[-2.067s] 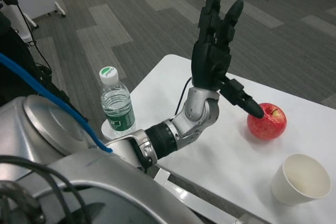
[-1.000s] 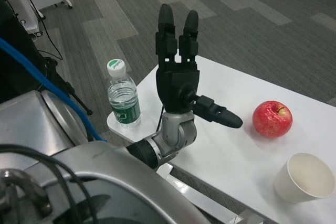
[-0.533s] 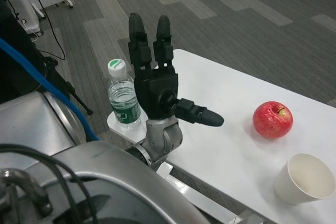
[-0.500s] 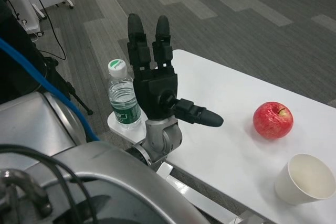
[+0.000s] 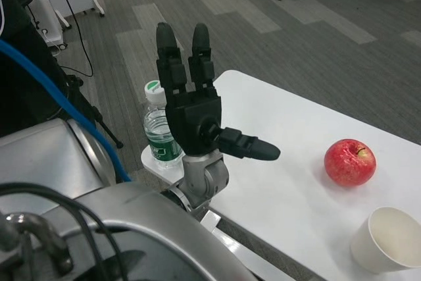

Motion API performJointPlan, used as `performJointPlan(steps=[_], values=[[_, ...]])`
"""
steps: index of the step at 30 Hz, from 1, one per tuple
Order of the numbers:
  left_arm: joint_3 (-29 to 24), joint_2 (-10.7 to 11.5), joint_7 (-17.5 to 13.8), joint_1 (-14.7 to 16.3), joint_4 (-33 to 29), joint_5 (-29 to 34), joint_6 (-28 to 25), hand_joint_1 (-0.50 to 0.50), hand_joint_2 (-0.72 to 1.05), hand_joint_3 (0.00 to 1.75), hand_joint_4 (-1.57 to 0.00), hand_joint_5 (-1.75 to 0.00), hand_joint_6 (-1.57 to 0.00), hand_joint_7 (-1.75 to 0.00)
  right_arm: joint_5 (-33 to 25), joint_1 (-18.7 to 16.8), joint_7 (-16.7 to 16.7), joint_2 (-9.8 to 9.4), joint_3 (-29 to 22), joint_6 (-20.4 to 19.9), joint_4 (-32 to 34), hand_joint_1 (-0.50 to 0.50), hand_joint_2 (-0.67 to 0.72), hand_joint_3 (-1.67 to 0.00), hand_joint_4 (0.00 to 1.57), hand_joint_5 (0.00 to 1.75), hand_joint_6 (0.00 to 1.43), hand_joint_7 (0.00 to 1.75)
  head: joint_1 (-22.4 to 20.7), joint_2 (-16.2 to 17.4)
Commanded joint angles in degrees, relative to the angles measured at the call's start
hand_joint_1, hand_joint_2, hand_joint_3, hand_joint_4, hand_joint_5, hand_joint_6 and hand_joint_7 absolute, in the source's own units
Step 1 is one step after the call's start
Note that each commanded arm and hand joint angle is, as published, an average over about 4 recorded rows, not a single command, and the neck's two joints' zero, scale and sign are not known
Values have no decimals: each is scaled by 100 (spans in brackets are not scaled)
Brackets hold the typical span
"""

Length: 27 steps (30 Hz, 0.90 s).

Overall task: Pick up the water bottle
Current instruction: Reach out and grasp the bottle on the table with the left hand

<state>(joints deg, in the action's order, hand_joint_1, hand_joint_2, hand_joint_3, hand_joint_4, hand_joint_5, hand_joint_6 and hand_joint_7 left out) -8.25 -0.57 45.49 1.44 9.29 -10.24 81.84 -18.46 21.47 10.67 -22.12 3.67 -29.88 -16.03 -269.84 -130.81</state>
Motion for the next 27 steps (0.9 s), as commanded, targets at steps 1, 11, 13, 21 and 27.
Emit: performJointPlan(steps=[1, 11, 13, 21, 27], values=[[-186, -70, 12, 80, -129, -92, 91, -50, -10, 9, 0, -41, 0, 0, -56, 76, 27, -69, 2, -71, -45, -42, 52, 0, 0, 0, 0, 0, 0, -1], [-871, -308, 12, 173, -520, -145, 205, -50, -13, 9, 0, -41, 0, 0, -127, 72, 22, -91, 11, -71, -115, -42, 53, 0, 0, 0, 0, 0, 4, -6], [-994, -404, 12, 195, -569, -140, 223, -50, -17, 9, 0, -41, 0, 0, -140, 76, 22, -91, 24, -71, -129, -42, 53, 0, 0, 0, 0, 0, 0, -7], [-1238, -596, 116, 195, -595, -83, 445, -50, -21, 9, 0, -67, 0, 0, -166, 76, 22, -91, 37, -86, -124, -42, 53, 0, 0, 0, 0, 0, 69, -7], [-1405, -622, 362, 260, -611, -65, 559, -50, -24, 9, 0, -72, 0, 0, -184, 76, 27, -84, 31, -130, -102, -42, 53, 0, 0, 0, 0, 0, 93, -42]])
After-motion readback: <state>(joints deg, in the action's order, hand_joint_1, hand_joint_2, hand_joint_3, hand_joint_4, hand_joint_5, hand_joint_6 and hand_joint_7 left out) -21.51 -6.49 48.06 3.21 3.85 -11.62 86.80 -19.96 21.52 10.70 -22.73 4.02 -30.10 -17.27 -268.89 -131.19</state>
